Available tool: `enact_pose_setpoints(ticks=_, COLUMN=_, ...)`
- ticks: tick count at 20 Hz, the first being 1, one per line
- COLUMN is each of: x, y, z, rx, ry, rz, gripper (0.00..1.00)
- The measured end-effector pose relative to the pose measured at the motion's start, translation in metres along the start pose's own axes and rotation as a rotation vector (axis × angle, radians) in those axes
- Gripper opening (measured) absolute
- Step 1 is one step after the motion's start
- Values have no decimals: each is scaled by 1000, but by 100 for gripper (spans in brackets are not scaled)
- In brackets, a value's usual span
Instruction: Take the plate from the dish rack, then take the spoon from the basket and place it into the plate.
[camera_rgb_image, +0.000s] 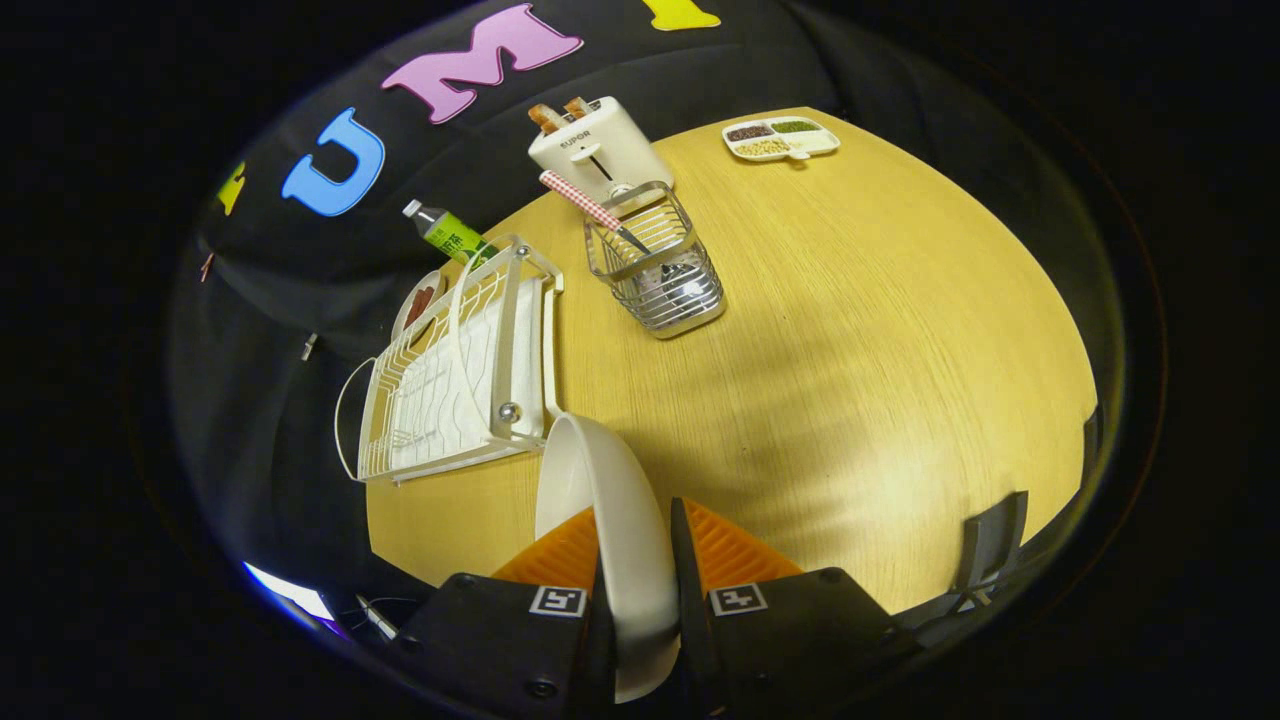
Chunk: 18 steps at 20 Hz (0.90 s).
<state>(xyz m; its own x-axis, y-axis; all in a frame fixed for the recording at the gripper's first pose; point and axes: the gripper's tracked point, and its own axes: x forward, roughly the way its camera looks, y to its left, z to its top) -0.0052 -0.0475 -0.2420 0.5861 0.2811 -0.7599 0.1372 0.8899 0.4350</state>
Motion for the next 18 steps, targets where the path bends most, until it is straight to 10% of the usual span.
enact_pose_setpoints(ticks=11, x=10, y=-47, z=-7, rx=7, ry=7, rz=-26, gripper=47)
enact_pose_setpoints(ticks=18, x=-11, y=-32, z=47, rx=-134, ry=-161, rz=-62, gripper=99)
